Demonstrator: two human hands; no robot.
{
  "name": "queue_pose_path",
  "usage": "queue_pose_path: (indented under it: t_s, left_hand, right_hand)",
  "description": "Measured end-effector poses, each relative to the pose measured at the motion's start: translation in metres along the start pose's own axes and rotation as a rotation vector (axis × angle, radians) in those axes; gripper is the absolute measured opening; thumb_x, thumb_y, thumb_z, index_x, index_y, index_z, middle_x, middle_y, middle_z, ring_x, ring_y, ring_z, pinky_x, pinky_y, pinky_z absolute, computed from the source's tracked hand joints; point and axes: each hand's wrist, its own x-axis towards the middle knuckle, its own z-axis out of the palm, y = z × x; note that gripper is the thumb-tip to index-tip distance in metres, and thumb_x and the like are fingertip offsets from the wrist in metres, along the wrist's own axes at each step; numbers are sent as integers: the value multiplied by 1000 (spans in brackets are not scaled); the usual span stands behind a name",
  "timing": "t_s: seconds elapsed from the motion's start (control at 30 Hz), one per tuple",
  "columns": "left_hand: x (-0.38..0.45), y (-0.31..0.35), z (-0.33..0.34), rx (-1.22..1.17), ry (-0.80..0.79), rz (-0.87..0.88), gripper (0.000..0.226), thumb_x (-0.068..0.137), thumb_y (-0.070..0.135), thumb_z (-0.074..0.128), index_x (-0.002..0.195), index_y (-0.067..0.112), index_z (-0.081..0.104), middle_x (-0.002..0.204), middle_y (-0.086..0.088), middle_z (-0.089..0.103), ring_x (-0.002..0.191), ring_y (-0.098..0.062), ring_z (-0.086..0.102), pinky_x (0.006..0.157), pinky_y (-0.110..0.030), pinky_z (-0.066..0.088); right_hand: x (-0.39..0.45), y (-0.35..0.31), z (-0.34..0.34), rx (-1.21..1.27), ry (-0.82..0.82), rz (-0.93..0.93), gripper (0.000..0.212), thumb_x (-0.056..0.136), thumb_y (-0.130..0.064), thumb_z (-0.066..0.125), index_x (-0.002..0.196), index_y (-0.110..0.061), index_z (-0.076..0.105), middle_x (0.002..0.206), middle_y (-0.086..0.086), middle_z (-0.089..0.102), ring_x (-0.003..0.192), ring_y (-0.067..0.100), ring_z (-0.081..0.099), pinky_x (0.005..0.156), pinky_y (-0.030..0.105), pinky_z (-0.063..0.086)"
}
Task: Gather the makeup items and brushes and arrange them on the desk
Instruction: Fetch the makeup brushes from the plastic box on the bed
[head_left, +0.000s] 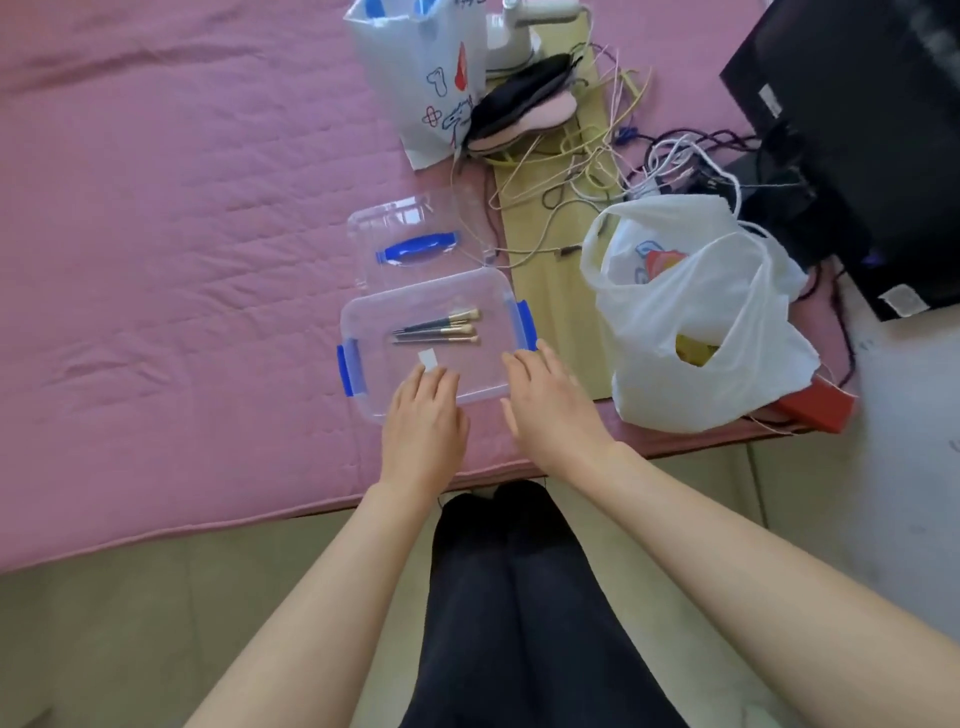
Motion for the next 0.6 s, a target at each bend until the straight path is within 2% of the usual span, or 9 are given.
queue_pose_path:
  t_s: [0.33,0.5,0.6]
  left_hand:
    - [84,-63,90,-5,-24,-25,36,90,13,51,125,5,54,129,-9,55,128,-28,42,102,-36,36]
    - [124,-93,134,-26,-139,-70,42,92,17,46,133,8,47,136,-6,48,129,-26,36,103,-35,35]
    - [143,-106,151,-21,-188,-93,48,92,18,47,138,9,41,146,-7,38,137,-26,28,108,-39,32]
  right_hand:
    - [108,21,87,-54,-79,-85,56,99,-26,40,147,-5,21,146,10,33,145,32,13,118,40,18]
    - [162,27,116,-78,-85,-102,57,96,-16,45,147,-5,21,144,10,34,143,32,19,115,38,24]
    - [188,28,128,-107,-69,-120,50,93,-12,46,140,-6,31,141,11,37,139,30,24,109,35,32]
